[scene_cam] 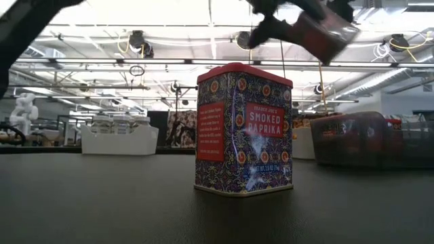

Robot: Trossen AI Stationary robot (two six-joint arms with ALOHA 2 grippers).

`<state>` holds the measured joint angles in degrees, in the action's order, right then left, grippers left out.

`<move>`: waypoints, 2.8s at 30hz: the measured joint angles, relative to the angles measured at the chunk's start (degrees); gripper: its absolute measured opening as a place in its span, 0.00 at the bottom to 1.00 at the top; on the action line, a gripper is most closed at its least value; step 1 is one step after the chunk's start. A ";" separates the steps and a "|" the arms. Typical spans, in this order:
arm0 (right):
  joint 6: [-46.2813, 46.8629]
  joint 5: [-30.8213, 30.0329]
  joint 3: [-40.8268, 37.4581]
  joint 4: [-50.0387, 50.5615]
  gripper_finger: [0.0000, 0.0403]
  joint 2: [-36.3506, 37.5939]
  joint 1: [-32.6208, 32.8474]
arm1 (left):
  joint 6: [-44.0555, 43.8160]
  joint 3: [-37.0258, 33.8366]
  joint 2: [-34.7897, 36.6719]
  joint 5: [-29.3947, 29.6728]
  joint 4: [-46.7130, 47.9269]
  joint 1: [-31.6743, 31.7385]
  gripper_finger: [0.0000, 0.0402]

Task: Sort spices by type
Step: Put the red seasoning can into the black transparent bin

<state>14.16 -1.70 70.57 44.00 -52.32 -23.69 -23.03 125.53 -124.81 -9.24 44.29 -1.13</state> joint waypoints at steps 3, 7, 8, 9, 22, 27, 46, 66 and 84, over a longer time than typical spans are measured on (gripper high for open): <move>0.15 -3.64 0.00 1.82 0.64 2.80 -0.36 | 0.00 5.03 -4.90 -0.45 -0.31 -0.02 0.54; 1.43 -7.43 0.00 3.37 0.64 6.11 -0.74 | 0.00 9.47 -10.13 -0.48 -4.37 -0.02 0.54; 1.52 -7.51 0.00 3.37 0.64 6.72 -0.78 | 0.00 9.62 -11.21 -0.45 -6.41 0.00 0.54; 1.59 -7.54 0.00 3.38 0.64 7.27 -0.78 | -0.06 9.46 -12.10 -0.45 -8.23 0.07 0.54; 3.73 -7.44 0.00 5.28 0.64 8.60 -0.73 | 4.04 9.36 -17.19 7.89 -12.82 0.20 0.54; 3.80 -7.45 0.00 5.56 0.64 8.51 -0.73 | 4.34 9.36 -17.44 7.95 -12.19 -0.07 0.54; 3.80 -7.52 0.00 5.56 0.64 8.49 -0.73 | 6.39 9.32 -17.78 9.11 -7.30 -0.17 0.54; 3.82 -7.34 0.00 6.46 0.64 8.49 -0.73 | 7.31 9.36 -15.69 7.88 -6.85 -0.12 0.72; 9.01 11.76 0.07 19.36 0.61 5.57 1.51 | 15.82 9.43 5.28 21.97 29.52 -0.82 0.72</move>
<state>23.16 10.07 70.63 63.36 -46.75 -22.18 -7.20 134.96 -119.53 12.73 73.81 -1.94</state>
